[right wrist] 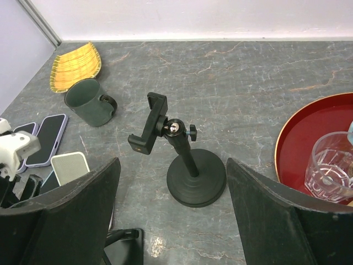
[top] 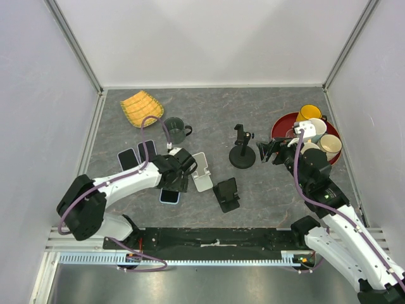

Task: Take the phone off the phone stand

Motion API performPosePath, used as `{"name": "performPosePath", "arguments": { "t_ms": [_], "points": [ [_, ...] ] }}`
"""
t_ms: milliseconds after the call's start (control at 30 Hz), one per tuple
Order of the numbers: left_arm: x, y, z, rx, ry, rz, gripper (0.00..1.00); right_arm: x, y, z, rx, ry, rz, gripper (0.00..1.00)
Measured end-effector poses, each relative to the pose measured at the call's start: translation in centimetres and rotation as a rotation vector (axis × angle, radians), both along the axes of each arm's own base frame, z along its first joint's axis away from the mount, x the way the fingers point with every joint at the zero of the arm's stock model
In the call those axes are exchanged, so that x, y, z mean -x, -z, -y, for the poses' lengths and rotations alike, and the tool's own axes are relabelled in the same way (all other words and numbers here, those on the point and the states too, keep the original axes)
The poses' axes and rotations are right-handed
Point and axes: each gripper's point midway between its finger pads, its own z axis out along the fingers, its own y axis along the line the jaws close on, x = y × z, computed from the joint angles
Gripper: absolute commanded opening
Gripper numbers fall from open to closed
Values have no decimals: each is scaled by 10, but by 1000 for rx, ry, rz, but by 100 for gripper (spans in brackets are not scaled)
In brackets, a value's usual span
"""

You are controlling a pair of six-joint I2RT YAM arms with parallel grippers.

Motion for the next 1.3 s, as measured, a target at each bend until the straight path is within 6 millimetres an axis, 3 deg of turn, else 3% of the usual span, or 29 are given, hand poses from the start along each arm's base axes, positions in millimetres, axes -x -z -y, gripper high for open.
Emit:
{"name": "performPosePath", "arguments": {
  "t_ms": [167,367,633,767,867,1067,1200,1300],
  "points": [
    [-11,-12,7,86,-19,67,89,1,0,1,1,4,0,85],
    [-27,-28,-5,210,-99,136,96,1,2,9,22,42,-17,86],
    [-68,-105,-49,455,-260,385,100,-2,-17,36,53,183,2,92],
    [-80,-143,-90,493,-366,526,100,-1,-27,58,76,289,20,98],
    [-76,-176,-115,488,-423,662,100,4,-34,76,92,369,45,98],
    [-53,-259,-138,465,-431,950,100,27,-58,118,96,536,134,98],
    [-25,-316,-158,429,-456,1158,100,42,-72,139,65,622,203,98],
    [-2,-339,-172,413,-481,1305,100,46,-69,147,54,663,225,98]
  ]
}}
